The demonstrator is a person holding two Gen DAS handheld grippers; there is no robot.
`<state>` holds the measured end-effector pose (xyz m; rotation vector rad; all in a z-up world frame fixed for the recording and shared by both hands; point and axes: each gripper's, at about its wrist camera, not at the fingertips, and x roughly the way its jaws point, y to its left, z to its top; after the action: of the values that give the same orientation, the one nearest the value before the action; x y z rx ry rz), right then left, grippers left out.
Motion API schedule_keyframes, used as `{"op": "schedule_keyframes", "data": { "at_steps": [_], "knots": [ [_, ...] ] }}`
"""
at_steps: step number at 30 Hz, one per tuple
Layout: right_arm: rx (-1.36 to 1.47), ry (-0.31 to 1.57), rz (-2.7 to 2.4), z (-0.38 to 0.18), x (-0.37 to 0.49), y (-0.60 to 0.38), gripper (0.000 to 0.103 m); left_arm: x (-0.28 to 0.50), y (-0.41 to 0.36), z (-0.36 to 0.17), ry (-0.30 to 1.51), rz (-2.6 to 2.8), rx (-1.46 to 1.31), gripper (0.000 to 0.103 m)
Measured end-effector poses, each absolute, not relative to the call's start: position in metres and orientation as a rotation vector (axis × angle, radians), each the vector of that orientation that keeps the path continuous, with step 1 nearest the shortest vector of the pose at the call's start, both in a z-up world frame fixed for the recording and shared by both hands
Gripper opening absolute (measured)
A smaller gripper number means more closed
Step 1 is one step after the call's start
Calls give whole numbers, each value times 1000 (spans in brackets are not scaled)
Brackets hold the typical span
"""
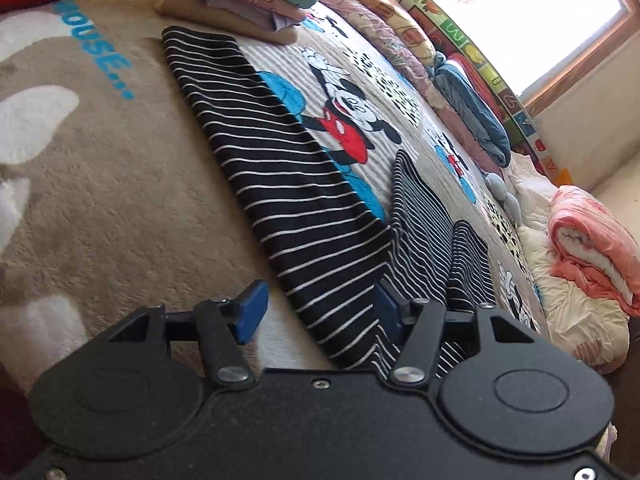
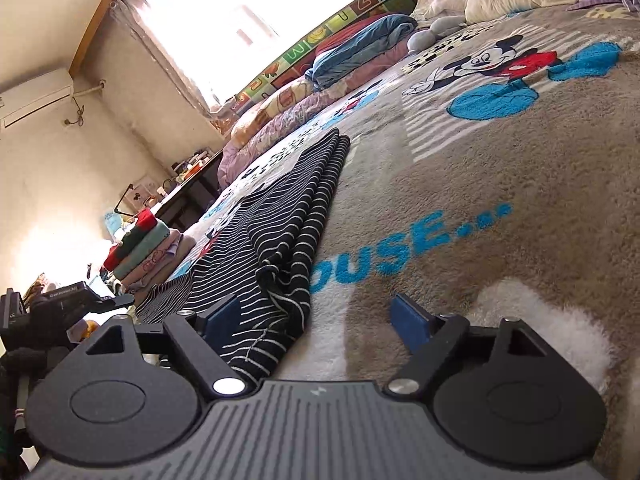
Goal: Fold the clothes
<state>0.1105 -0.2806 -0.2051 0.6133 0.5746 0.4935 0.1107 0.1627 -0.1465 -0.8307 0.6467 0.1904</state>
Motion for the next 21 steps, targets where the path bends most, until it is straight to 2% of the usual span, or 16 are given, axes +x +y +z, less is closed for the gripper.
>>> {"op": "schedule_keyframes", "data": {
  "at_steps": [3,7,17,21],
  "knots": [
    [585,597,523,-201,105,-278,90,103,187,-162,626,187,-922,57],
    [522,628,548,-196,98,-268,102,100,214,-171,565,193,-1015,57],
    [649,633,500,-195,93,-277,100,127,280,-183,445,217,-1140,55],
    [699,627,484,-194,97,-285,100,141,304,-190,399,220,-1198,48]
  ]
}}
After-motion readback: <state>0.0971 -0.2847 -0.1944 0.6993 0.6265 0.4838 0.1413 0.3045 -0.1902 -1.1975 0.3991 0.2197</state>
